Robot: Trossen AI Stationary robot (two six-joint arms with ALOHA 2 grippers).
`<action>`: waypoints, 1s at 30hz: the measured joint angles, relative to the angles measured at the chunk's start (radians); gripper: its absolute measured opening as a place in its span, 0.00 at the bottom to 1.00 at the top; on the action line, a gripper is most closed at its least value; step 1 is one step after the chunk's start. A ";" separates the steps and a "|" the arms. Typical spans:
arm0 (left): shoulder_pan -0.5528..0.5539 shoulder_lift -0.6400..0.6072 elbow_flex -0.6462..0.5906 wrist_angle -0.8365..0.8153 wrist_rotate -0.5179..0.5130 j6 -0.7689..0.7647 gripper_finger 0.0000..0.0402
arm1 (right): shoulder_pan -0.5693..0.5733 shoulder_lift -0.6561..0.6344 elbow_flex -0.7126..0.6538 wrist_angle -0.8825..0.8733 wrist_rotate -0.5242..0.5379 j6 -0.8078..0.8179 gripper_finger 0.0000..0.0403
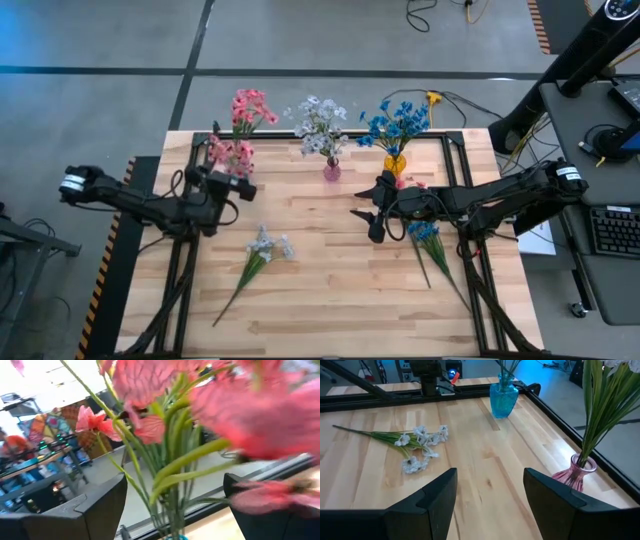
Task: Sort flowers into vase by color
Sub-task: Put the blue flowers into the yellow vase
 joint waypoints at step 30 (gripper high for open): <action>-0.235 0.001 0.000 0.000 0.000 0.007 0.78 | 0.007 -0.005 0.261 -1.078 -0.411 0.667 0.55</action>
